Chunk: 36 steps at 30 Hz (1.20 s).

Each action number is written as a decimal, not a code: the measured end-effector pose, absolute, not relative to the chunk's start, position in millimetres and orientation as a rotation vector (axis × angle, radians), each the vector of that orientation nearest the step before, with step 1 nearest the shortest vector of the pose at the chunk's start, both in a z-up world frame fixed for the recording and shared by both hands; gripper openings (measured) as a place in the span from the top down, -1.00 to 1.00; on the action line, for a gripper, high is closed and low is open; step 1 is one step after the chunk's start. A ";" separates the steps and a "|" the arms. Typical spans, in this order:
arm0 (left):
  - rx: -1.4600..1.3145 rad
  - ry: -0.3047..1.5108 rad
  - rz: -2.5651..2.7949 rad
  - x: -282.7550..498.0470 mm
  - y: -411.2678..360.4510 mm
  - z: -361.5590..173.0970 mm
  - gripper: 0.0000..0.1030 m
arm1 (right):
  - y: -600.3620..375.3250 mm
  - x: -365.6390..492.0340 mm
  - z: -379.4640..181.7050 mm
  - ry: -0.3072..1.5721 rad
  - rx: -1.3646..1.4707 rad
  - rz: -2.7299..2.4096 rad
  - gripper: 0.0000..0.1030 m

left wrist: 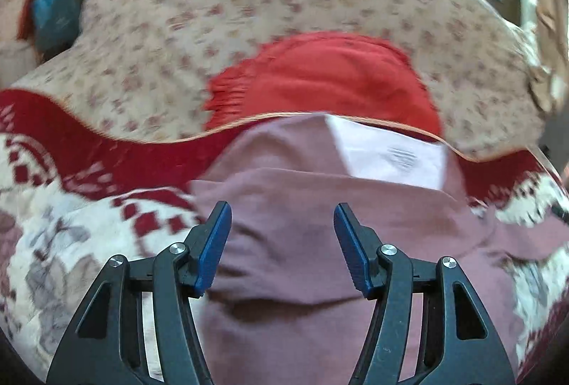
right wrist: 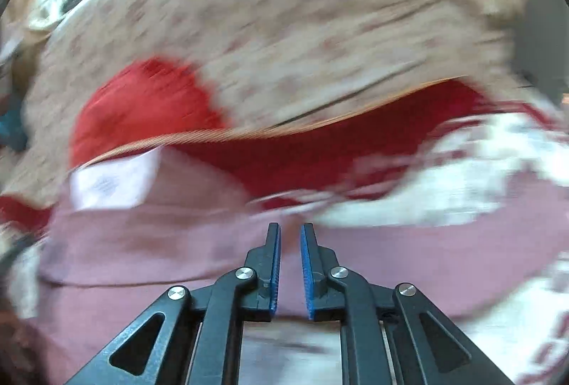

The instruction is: Fold small clothes

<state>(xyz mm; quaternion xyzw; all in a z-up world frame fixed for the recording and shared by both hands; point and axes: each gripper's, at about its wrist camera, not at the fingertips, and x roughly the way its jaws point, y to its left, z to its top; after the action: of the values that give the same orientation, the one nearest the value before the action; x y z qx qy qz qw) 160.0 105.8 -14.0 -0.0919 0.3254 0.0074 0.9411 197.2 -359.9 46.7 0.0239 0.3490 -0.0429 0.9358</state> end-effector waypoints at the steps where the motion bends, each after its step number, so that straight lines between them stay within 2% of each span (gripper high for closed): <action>1: -0.182 0.674 -0.009 162.9 101.1 -15.4 -0.17 | -378.9 183.9 52.1 0.681 0.043 -0.138 0.68; 2: -0.184 0.692 -0.042 166.0 95.8 -19.6 -0.17 | -401.6 170.3 54.3 0.649 0.042 -0.183 0.45; 4: -0.185 0.726 -0.086 168.9 86.2 -23.8 -0.17 | -444.3 142.2 54.3 0.581 0.066 -0.269 0.13; 10: -0.187 0.744 -0.116 172.4 72.8 -27.6 -0.17 | -542.3 112.1 34.0 0.555 0.319 -0.400 0.11; 17: -0.209 0.776 -0.121 173.3 71.7 -33.9 -0.17 | -554.3 130.6 23.4 0.518 0.372 -0.368 0.12; 21: -0.219 0.792 -0.123 174.6 71.4 -37.1 -0.17 | -559.7 138.8 19.1 0.513 0.390 -0.356 0.27; 25: -0.229 0.792 -0.126 174.6 71.4 -36.7 -0.17 | -559.1 145.3 16.8 0.537 0.389 -0.411 0.58; 27: -0.231 0.780 -0.132 174.0 71.0 -33.9 -0.17 | -560.1 144.6 16.6 0.538 0.414 -0.424 0.95; 32: -0.245 0.750 -0.211 173.1 63.8 -24.6 -0.17 | -524.1 152.9 37.7 0.483 0.424 -0.302 0.95; 36: -0.237 0.743 -0.252 173.2 57.1 -20.9 -0.17 | -457.8 182.6 46.1 0.497 0.425 -0.108 0.95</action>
<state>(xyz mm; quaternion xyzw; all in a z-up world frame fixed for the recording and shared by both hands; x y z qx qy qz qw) 173.2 57.1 -20.9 -0.1153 0.3612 -0.1227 0.9172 182.6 -457.8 46.1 0.2088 0.2441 -0.0528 0.9455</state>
